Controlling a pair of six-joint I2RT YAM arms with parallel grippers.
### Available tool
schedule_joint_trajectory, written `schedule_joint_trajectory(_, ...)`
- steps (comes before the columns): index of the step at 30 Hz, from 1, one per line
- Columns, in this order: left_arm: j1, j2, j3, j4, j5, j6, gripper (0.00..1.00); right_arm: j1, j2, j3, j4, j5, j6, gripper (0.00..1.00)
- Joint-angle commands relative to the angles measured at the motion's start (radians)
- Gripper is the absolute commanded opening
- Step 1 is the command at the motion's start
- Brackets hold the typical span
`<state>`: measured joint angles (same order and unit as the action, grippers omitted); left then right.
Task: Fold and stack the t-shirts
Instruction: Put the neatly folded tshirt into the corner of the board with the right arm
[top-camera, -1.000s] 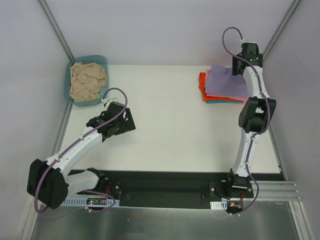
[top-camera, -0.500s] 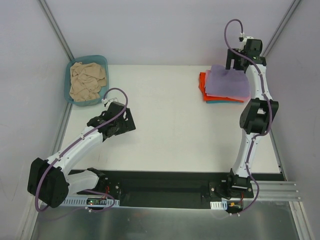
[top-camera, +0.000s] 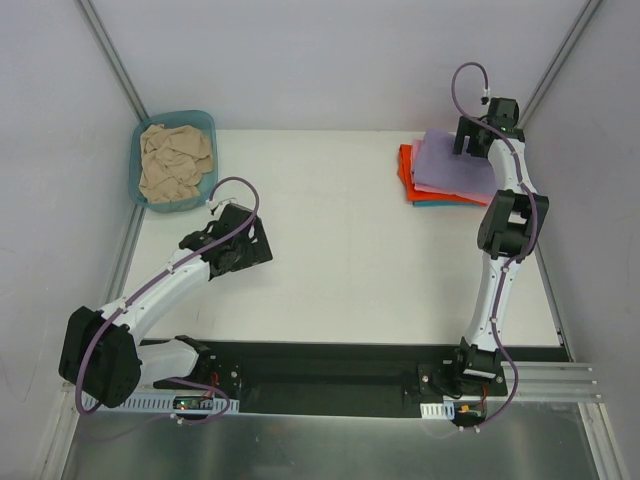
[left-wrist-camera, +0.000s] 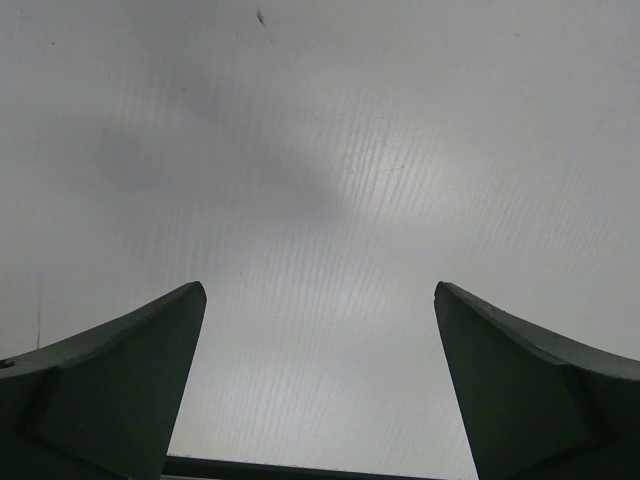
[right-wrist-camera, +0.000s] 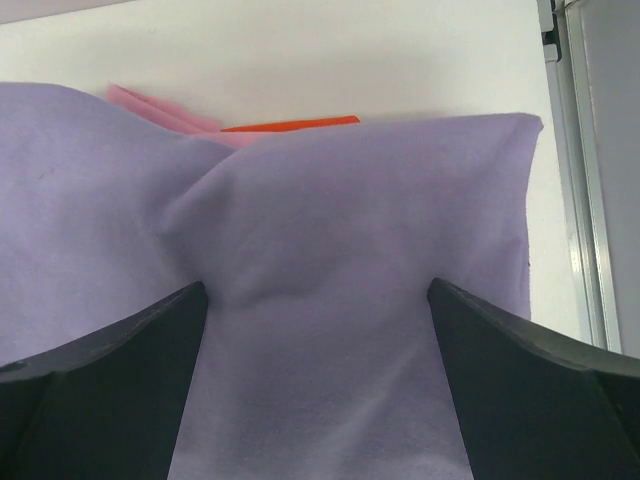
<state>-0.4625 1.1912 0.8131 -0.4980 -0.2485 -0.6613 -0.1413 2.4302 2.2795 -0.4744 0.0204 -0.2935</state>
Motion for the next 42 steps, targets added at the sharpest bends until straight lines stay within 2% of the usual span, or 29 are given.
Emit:
schedule_joint_trajectory(1, 0.012, 0.004, 0.029, -0.007, -0.018, -0.018, 0.99, -0.011, -0.005, 0.014, 0.033, 0.016, 0.025, 0.97)
schedule_joint_trajectory(7, 0.012, -0.024, 0.020, -0.007, -0.009, -0.018, 0.99, -0.014, -0.054, 0.031, 0.022, -0.072, 0.054, 0.97)
schedule_joint_trajectory(12, 0.012, -0.071, 0.021, -0.008, -0.009, -0.008, 0.99, 0.005, -0.218, -0.014, 0.011, -0.065, 0.096, 0.97)
schedule_joint_trajectory(14, 0.012, -0.087, 0.017, -0.007, -0.009, -0.009, 0.99, 0.017, -0.328, -0.092, 0.008, -0.056, 0.102, 0.97)
schedule_joint_trajectory(18, 0.012, -0.137, -0.002, -0.007, -0.011, -0.032, 0.99, 0.060, -0.548, -0.342, 0.051, -0.042, 0.215, 0.97)
schedule_joint_trajectory(22, 0.012, -0.205, -0.041, -0.005, 0.015, -0.044, 0.99, 0.103, -0.755, -0.593, 0.092, -0.106, 0.255, 0.97)
schedule_joint_trajectory(26, 0.012, -0.265, -0.071, -0.001, -0.001, -0.049, 0.99, 0.184, -0.992, -0.813, 0.103, 0.074, 0.257, 0.97)
schedule_joint_trajectory(31, 0.012, -0.312, -0.084, -0.001, -0.012, -0.046, 0.99, 0.216, -1.261, -1.142, 0.134, 0.095, 0.346, 0.97)
schedule_joint_trajectory(37, 0.012, -0.363, -0.124, 0.022, -0.018, -0.047, 0.99, 0.224, -1.522, -1.469, 0.189, 0.079, 0.419, 0.97)
schedule_joint_trajectory(42, 0.012, -0.395, -0.152, 0.045, -0.009, -0.040, 0.99, 0.232, -1.652, -1.661, 0.210, 0.000, 0.452, 0.97)
